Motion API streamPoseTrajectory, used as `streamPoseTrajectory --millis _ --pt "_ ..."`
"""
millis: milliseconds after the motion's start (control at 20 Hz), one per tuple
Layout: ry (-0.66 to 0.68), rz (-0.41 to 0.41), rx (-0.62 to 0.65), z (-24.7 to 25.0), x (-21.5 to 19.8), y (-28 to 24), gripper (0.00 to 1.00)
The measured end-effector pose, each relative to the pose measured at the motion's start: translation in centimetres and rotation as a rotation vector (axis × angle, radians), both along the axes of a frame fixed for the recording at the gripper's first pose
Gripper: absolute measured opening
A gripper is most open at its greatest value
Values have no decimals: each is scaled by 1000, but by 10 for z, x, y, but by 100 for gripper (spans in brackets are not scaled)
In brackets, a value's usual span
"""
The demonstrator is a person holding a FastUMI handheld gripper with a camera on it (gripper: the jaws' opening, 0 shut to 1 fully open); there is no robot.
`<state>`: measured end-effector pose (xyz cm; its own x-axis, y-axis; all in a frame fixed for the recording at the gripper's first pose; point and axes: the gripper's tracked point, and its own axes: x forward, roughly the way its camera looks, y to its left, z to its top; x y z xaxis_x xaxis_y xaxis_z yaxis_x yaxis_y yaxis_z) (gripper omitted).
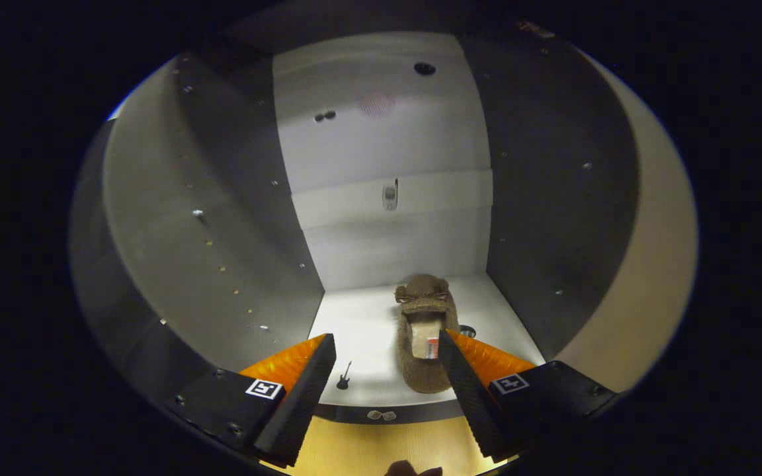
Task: Open the shoe cabinet door, grab the shoes and put them into the shoe cabinet, then close the shoe cabinet door.
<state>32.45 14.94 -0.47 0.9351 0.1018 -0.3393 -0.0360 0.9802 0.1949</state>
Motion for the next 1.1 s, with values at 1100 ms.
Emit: streamPoseTrajectory --millis 1100 --pt "-394 30 -51 79 -311 -64 98"
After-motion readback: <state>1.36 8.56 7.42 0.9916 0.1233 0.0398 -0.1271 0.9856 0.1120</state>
